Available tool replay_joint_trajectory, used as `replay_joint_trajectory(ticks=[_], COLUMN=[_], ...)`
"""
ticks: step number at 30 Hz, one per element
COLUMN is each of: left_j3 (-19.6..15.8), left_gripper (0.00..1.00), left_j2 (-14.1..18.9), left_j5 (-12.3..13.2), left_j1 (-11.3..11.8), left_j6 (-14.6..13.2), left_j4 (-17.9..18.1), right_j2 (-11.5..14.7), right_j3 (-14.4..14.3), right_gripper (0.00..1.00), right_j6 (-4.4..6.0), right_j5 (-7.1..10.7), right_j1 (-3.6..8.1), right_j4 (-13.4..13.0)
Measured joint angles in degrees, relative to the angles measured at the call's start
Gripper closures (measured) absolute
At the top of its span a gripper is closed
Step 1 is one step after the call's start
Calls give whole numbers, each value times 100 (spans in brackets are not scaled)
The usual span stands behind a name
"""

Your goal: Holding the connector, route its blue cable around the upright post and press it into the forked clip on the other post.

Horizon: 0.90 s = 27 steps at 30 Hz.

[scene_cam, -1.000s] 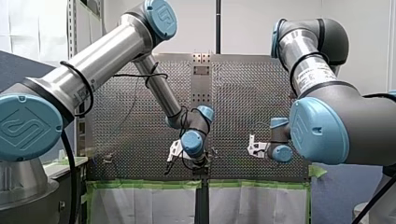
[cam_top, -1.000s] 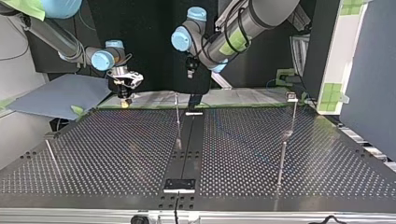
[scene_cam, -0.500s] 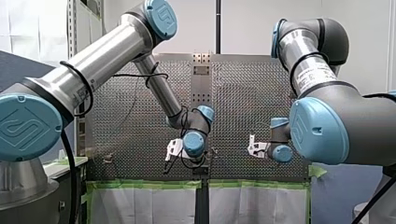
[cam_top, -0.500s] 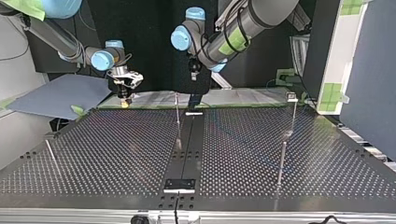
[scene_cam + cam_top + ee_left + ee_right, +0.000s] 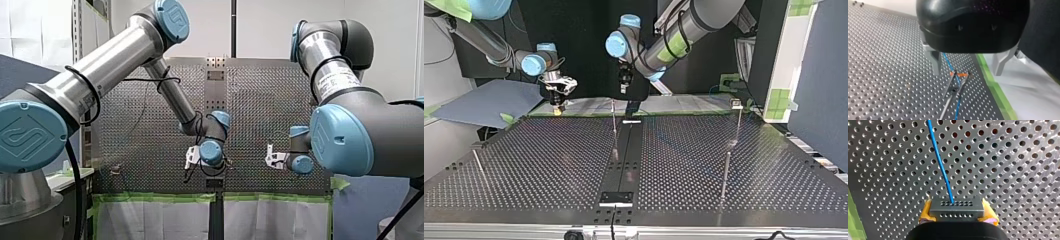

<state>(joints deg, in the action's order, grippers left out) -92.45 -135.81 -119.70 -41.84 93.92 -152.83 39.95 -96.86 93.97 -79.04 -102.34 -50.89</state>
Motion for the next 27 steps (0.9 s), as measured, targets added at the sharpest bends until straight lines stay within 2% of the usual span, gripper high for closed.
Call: replay_joint_trajectory(ticks=[16,21,27], left_j3=[301,532,699], left_gripper=[0,0,0], left_j2=[-78,-196,-328], left_j5=[735,788,716], left_j1=[259,301,315], left_j6=[427,477,485], left_j4=[-216,-416,-623], right_j2=[0,0,0], right_j3=[1,0,1], right_gripper=[100,100,100], right_j6=[0,0,3], right_j5=[-6,-7,1], right_j1=[-1,-2,-1], right_j4=[7,6,-4])
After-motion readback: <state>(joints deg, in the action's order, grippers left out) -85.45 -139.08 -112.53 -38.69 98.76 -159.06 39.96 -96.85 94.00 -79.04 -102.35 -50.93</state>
